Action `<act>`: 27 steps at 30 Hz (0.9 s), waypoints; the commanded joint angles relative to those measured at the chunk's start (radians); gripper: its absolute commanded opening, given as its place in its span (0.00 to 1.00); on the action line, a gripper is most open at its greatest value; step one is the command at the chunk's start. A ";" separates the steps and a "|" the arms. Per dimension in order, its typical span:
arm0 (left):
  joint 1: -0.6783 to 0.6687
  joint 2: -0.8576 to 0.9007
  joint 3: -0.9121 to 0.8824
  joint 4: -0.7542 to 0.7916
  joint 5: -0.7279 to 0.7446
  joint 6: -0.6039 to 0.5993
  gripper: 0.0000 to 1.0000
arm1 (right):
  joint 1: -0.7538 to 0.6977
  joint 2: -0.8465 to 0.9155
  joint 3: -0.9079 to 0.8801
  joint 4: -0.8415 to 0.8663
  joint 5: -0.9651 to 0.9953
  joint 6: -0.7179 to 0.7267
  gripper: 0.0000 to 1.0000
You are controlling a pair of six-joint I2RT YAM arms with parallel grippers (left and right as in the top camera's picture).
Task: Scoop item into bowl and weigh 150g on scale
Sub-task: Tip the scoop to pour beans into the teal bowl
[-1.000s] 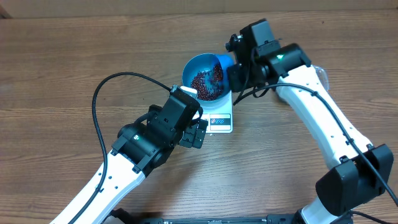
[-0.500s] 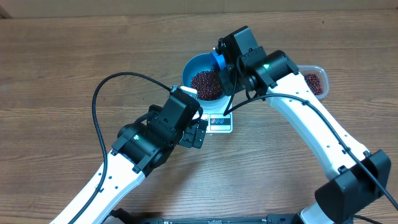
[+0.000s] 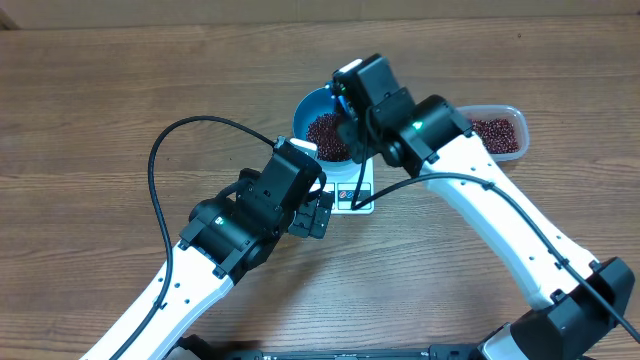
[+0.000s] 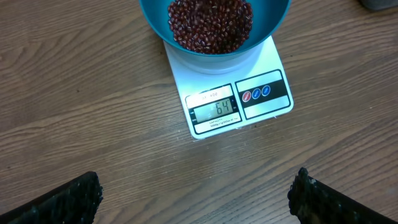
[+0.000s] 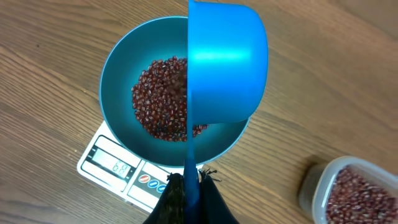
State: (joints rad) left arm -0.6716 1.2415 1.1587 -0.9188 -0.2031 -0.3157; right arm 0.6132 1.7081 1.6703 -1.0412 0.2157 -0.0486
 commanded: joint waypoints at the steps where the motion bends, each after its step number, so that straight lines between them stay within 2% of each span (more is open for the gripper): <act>1: 0.005 -0.013 0.022 0.003 -0.006 -0.003 1.00 | 0.014 -0.034 0.040 -0.004 0.087 -0.011 0.04; 20: 0.005 -0.013 0.022 0.003 -0.006 -0.003 0.99 | 0.017 -0.034 0.040 -0.019 0.087 -0.037 0.04; 27: 0.005 -0.013 0.022 0.003 -0.006 -0.003 1.00 | 0.009 -0.035 0.040 -0.018 0.087 0.048 0.04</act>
State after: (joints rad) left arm -0.6716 1.2415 1.1587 -0.9188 -0.2031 -0.3157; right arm 0.6281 1.7081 1.6707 -1.0641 0.2924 -0.0662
